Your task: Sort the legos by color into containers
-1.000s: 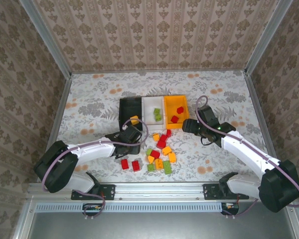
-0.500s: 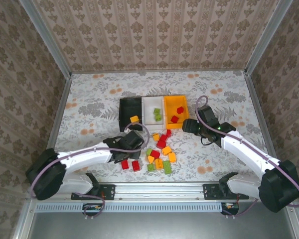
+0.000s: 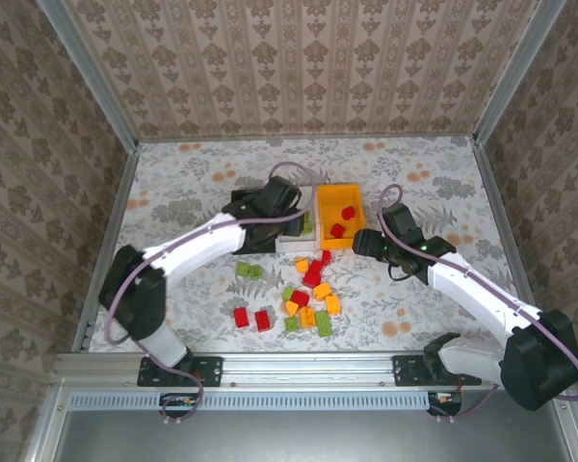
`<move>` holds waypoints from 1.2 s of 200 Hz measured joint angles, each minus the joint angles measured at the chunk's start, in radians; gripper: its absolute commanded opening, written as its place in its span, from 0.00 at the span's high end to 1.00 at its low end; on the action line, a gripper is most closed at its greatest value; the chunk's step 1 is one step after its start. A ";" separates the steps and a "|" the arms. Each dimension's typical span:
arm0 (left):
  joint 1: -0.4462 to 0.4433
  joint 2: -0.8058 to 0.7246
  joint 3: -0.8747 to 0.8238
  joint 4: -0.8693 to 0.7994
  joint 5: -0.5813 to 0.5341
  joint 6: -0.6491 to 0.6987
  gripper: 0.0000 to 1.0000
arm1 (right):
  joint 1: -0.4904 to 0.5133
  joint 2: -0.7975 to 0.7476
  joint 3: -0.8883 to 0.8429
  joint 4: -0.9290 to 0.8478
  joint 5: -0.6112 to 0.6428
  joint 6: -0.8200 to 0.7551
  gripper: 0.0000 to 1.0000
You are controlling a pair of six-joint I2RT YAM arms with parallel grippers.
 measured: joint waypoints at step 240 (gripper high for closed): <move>-0.039 -0.665 -0.513 0.079 -0.071 -0.063 0.00 | 0.483 0.251 -0.015 -0.083 -0.063 -0.087 0.29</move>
